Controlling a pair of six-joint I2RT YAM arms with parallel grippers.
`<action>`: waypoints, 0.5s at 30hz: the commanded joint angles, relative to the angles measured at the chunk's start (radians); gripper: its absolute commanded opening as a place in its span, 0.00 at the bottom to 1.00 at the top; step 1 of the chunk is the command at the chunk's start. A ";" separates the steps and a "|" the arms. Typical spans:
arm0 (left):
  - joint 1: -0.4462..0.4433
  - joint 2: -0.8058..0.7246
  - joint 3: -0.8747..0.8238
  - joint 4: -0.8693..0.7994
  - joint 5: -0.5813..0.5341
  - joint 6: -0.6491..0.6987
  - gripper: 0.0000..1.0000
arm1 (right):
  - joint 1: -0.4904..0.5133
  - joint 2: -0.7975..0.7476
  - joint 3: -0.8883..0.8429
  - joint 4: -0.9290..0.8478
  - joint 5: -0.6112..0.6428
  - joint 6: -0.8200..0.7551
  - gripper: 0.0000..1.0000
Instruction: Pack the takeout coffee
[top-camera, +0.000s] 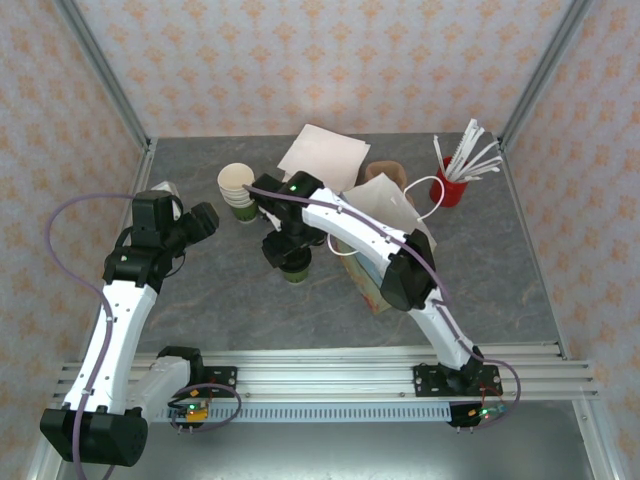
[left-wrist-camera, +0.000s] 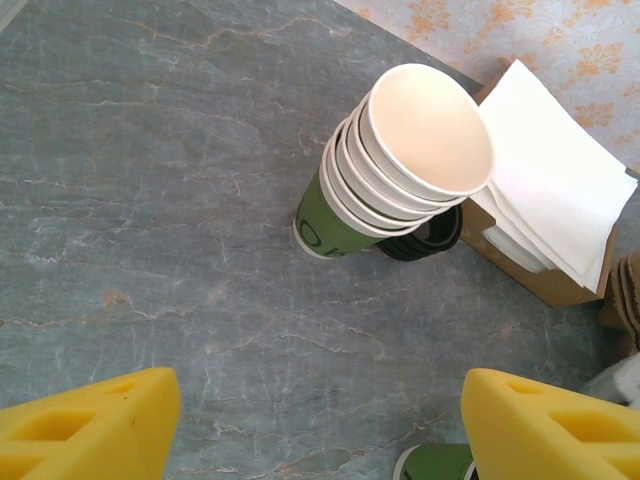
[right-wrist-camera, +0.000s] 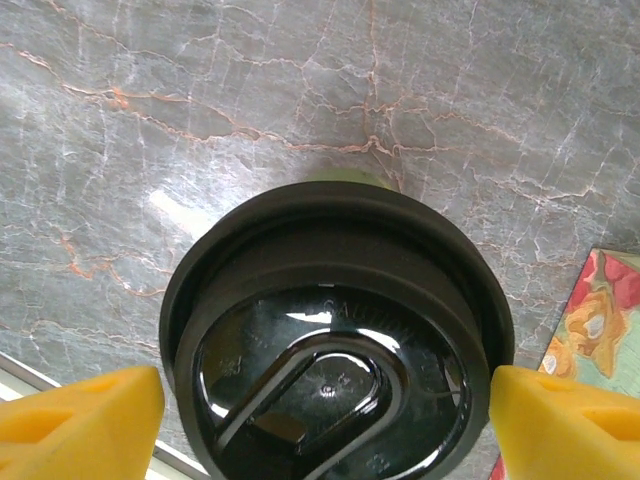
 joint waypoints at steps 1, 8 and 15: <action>0.004 -0.011 -0.012 0.034 0.009 0.008 0.75 | -0.003 0.017 0.045 -0.045 0.005 -0.010 0.85; 0.005 -0.012 -0.020 0.046 0.015 0.007 0.75 | -0.002 0.029 0.046 -0.060 0.022 -0.017 0.81; 0.005 -0.010 -0.022 0.050 0.017 0.011 0.75 | -0.002 0.025 0.060 -0.089 0.019 -0.029 0.72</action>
